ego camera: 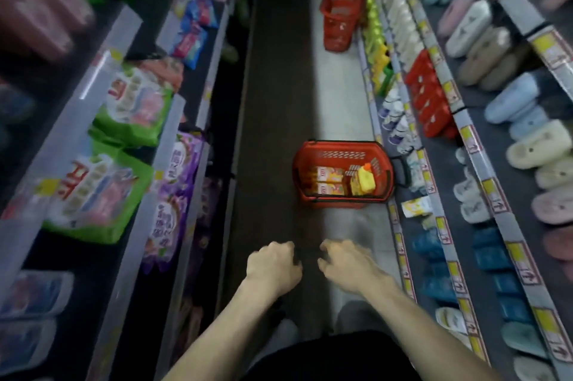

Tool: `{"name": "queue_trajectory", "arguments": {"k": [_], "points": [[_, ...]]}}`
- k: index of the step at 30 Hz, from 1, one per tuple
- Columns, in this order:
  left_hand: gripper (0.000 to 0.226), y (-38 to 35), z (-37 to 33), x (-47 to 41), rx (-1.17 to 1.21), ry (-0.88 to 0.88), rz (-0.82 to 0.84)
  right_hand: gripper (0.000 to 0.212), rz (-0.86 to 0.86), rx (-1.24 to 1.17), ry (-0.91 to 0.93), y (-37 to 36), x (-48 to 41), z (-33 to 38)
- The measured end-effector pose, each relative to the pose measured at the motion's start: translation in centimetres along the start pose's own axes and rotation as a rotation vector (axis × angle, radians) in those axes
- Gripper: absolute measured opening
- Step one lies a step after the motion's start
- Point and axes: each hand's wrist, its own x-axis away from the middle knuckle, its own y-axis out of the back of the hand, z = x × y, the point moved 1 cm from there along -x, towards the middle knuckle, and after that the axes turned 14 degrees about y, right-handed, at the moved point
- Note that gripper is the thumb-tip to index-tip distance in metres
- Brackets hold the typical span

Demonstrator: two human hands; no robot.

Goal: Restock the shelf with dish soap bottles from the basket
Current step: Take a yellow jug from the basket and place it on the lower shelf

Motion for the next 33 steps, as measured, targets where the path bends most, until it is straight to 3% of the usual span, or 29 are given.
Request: {"name": "queue_trajectory", "arguments": {"k": [8,20,33], "points": [[0.038,2.0,-8.8,-8.0,-0.1,-0.065,0.121,0.039,-0.003,-0.087,-0.091,2.8,-3.6,-9.6],[0.033,6.2,-24.9,-19.5,-0.008,0.037,0.158,0.043,0.101,-0.092,-0.056,10.9,-13.0,-26.8],[0.036,5.2,-30.6,-33.1,-0.112,-0.009,0.135,0.029,0.15,-0.004,-0.041,13.4,-25.5,-34.4]]}}
